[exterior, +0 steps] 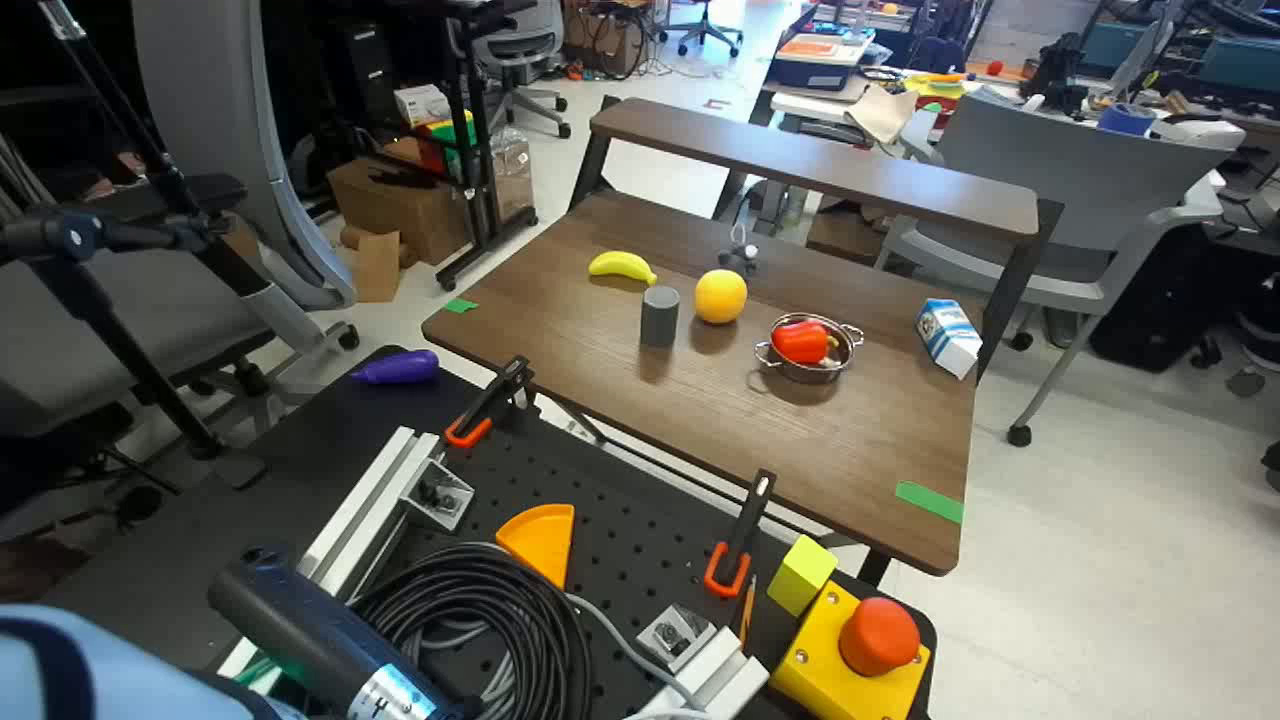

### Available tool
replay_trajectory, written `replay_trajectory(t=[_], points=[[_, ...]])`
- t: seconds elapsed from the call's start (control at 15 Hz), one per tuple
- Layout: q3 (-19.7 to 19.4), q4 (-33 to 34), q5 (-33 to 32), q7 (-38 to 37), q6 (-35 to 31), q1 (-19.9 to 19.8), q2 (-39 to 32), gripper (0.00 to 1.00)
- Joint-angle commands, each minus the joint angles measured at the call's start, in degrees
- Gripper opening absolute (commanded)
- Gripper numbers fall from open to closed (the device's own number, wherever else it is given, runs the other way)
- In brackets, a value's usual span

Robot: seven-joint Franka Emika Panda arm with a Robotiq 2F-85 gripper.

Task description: Remove the pepper from the silver pot.

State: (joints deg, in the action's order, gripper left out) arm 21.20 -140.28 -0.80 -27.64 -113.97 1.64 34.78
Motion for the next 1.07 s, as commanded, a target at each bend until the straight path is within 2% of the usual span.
replay_trajectory(t=[0.0, 0.33, 0.53, 0.73, 1.0], points=[[-1.1, 0.1, -0.8, -0.6, 0.2, 1.3, -0.3, 1.0], [-1.1, 0.1, -0.8, -0.6, 0.2, 1.3, -0.3, 1.0], [-3.2, -0.7, -0.5, 0.7, -1.5, 0.7, -0.6, 1.0], [-8.1, -2.4, 1.3, 3.2, -4.4, -0.1, -1.0, 1.0], [-14.9, -2.7, 4.4, 5.0, -8.6, -2.0, -5.9, 1.0]])
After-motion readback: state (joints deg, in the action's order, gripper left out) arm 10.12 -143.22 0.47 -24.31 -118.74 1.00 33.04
